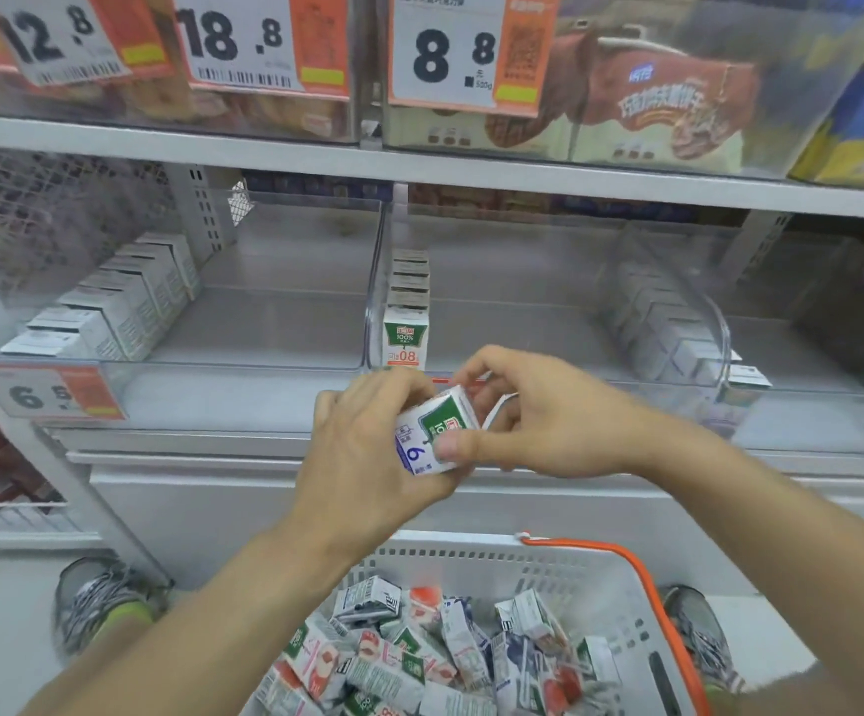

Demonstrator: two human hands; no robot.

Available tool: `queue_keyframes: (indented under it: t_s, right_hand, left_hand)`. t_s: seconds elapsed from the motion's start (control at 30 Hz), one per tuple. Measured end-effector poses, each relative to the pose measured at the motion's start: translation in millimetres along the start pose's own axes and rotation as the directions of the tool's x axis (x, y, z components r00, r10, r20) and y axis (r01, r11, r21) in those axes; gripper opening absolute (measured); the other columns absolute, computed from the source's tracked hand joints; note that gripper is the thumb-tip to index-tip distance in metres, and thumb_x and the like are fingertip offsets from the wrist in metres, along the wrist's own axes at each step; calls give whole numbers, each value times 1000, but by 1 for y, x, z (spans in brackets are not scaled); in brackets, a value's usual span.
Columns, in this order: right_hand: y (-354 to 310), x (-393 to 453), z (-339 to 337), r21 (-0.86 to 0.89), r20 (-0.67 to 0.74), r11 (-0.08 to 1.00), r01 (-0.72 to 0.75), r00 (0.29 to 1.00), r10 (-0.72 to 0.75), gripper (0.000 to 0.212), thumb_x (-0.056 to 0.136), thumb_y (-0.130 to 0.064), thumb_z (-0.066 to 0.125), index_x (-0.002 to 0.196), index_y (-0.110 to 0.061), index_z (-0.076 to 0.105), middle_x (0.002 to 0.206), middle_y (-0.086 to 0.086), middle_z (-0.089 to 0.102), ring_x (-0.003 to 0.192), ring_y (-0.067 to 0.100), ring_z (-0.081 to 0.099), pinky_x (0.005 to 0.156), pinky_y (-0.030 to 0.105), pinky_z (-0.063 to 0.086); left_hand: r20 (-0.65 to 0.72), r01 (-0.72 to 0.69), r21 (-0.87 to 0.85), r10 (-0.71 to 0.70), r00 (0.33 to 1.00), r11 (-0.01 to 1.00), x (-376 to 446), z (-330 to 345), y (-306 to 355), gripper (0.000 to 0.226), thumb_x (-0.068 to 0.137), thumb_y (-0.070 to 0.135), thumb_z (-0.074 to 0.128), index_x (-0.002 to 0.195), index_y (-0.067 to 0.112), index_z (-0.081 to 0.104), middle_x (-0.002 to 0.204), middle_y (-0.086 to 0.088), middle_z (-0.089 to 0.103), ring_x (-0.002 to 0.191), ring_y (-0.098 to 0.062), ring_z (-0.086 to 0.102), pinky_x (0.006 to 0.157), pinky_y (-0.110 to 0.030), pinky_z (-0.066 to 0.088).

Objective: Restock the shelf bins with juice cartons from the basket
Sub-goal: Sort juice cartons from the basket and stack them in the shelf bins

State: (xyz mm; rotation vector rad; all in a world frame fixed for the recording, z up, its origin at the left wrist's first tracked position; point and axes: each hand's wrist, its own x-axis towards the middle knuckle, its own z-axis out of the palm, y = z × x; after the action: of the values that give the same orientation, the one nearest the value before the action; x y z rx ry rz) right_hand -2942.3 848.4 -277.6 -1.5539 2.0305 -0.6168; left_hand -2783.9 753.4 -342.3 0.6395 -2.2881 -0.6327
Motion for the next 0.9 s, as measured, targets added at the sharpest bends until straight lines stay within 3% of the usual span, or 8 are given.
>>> queue_keyframes:
  t_s: [0.13,0.27,0.37,0.47,0.63,0.77,0.83,0.9]
  right_hand:
    - [15,-19,7,289,-106,955,-71,989,106,60,73,-31,87,116,-26,46,95,2,67,70,28,74,69,44,58]
    - [38,-50,-7,498,-272,866,-54,938,215,57,73,-13,87,116,-19,50,97,6,65,71,27,71,76,42,59]
    - [65,-80,-32,505,-415,862,-30,868,273,52,73,-11,87,111,-20,53,101,5,66,75,22,69,75,38,58]
    - [94,-108,-61,520,-595,853,48,737,321,48,73,-5,85,111,-15,57,106,6,68,80,24,71,72,34,60]
    - [150,-135,-119,629,-731,731,264,520,441,45,75,-2,80,113,-10,57,111,18,69,92,21,73,77,30,61]
    - [201,-121,-167,497,-813,859,125,413,410,38,76,-4,84,103,-15,60,108,12,70,96,22,71,81,32,60]
    - [224,-100,-183,432,-831,901,34,404,383,38,73,-6,86,103,-12,63,99,4,71,90,15,69,75,21,58]
    - [248,-70,-193,402,-819,915,-42,431,379,38,70,-9,88,102,-11,67,96,1,71,86,13,67,70,18,55]
  left_hand:
    - [8,-105,26,104,995,994,1,12,9,54,64,65,71,103,30,58,95,19,59,90,-8,53,82,-39,39]
    - [34,-184,-78,187,982,980,9,32,26,67,64,73,69,116,32,56,105,19,56,99,-8,53,90,-41,44]
    - [-9,-212,-125,213,977,969,14,50,42,55,81,56,67,126,28,52,115,16,53,103,-8,51,94,-42,47]
    - [-8,-241,-72,241,971,968,28,70,56,45,87,38,63,127,21,53,118,8,55,105,-13,52,94,-45,47]
    - [81,-338,16,336,938,941,67,111,96,46,86,38,69,126,22,54,120,6,56,110,-17,54,94,-37,41]
    - [114,-358,-3,356,928,934,106,154,132,64,79,47,77,133,28,49,127,6,52,114,-16,52,94,-36,38]
    - [141,-345,-17,344,928,938,118,177,142,76,75,53,78,140,33,43,132,9,46,115,-13,50,95,-31,33]
    - [124,-309,-13,308,943,951,123,194,145,76,73,56,78,138,35,44,133,12,40,103,-13,49,93,-31,36]
